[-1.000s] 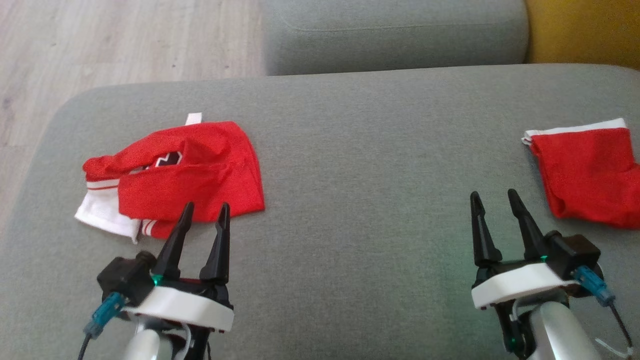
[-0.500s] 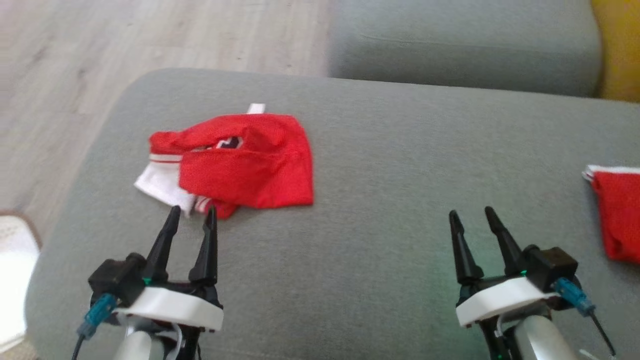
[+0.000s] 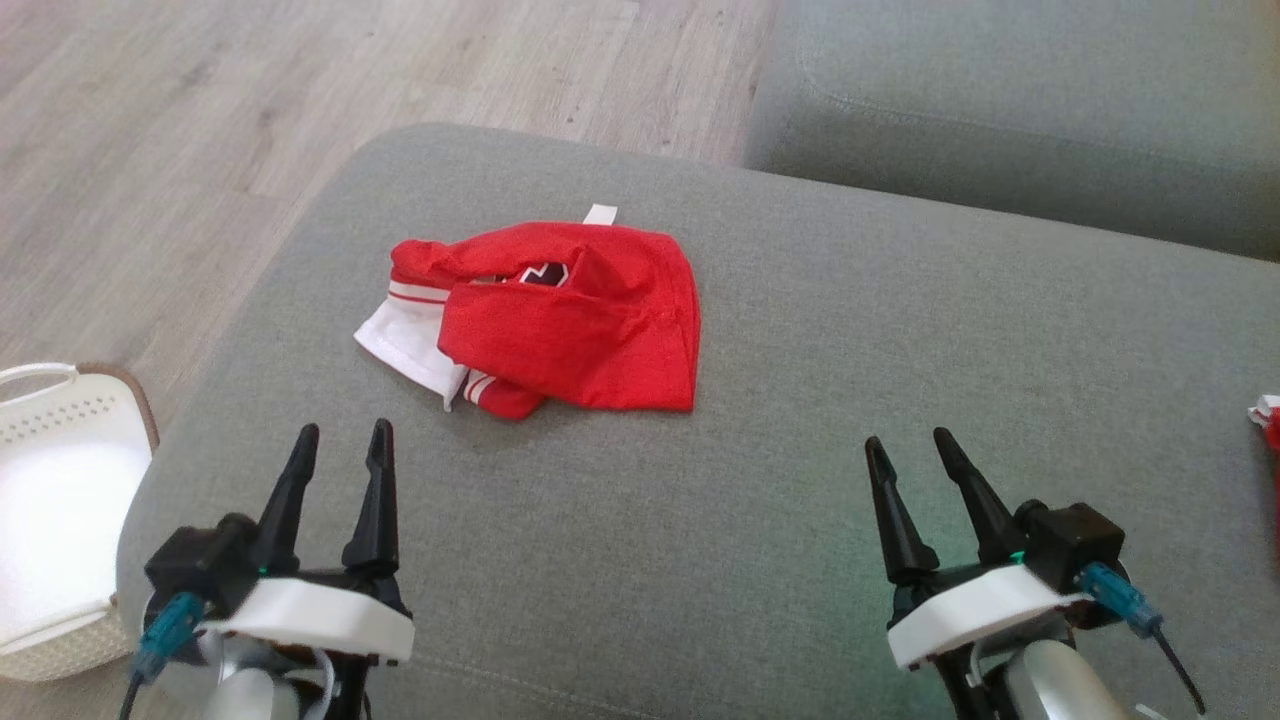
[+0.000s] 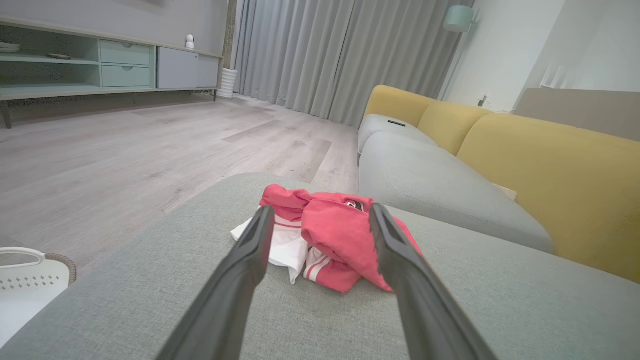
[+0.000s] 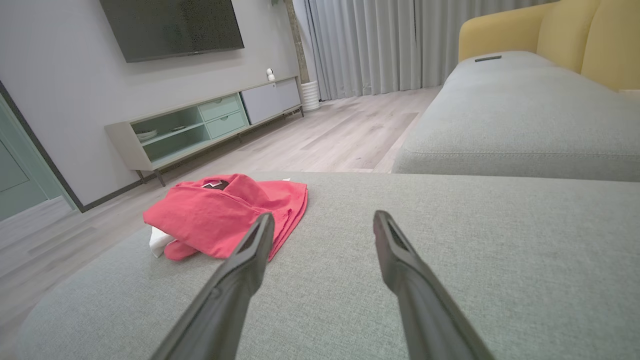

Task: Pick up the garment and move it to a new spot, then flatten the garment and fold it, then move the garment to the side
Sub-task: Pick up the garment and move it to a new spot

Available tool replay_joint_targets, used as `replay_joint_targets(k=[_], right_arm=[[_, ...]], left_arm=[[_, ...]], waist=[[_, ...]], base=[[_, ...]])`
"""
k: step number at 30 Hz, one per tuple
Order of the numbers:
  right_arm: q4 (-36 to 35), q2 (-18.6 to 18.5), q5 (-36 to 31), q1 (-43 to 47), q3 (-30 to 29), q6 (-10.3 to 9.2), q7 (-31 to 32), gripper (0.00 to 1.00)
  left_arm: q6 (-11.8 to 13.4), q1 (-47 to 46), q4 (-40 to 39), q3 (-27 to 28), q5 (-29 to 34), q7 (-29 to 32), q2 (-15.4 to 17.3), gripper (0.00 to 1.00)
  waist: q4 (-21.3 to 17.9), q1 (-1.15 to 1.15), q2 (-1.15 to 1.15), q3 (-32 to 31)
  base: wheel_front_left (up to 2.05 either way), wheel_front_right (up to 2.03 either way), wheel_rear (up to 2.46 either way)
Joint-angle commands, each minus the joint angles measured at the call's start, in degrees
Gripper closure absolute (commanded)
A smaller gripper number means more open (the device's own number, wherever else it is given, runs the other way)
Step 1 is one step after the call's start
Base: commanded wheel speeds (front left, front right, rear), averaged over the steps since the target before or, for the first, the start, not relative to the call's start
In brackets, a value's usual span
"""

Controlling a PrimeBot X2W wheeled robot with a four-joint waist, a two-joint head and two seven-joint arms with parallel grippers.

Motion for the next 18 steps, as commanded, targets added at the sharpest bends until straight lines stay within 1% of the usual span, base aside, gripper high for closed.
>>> replay_joint_targets(k=[1, 5, 8, 11, 13, 18], right_arm=[[-1.6, -0.1, 0.1, -1.7, 1.3, -0.05, -0.6, 0.0], [-1.5, -0.1, -0.3, -2.3, 1.3, -0.05, -0.6, 0.0], [-1.4, -0.1, -0.9, -3.2, 1.1, -0.05, -0.6, 0.0], [-1.5, -0.1, -1.7, -4.2, 0.7, -0.05, -0.6, 0.0], [-1.8, -0.1, -2.3, -4.9, 0.2, -0.05, -0.5, 0.0], [-2.8, -0.1, -4.0, -6.7, -0.9, -0.05, 0.0, 0.0]], left_arm=[[-0.2, -2.7, -1.6, 2.5, 0.7, -0.3, 0.2, 0.0], [-0.5, -4.3, -0.1, 2.6, 2.0, -0.3, 0.4, 0.0], [-0.7, -6.8, 2.4, 1.9, 2.8, -0.3, 1.8, 0.0], [-0.8, -10.9, 6.9, -0.3, 3.4, 0.0, 4.5, 0.0], [-0.9, -14.7, 9.8, -2.8, 3.4, 2.2, 6.7, 0.0], [-0.9, -25.2, 15.6, -11.7, -0.5, 11.0, 12.7, 0.0]], waist=[[0.0, 0.01, 0.0, 0.5], [-0.6, 0.01, 0.0, 1.6], [-1.4, 0.01, 0.0, 3.0], [-2.2, 0.01, 0.0, 5.0], [-2.6, 0.01, 0.0, 6.4], [-3.9, 0.01, 0.0, 10.7]], base=[[0.0, 0.0, 0.0], [0.0, 0.0, 0.0], [0.0, 0.0, 0.0], [0.0, 0.0, 0.0], [0.0, 0.0, 0.0], [0.0, 0.0, 0.0]])
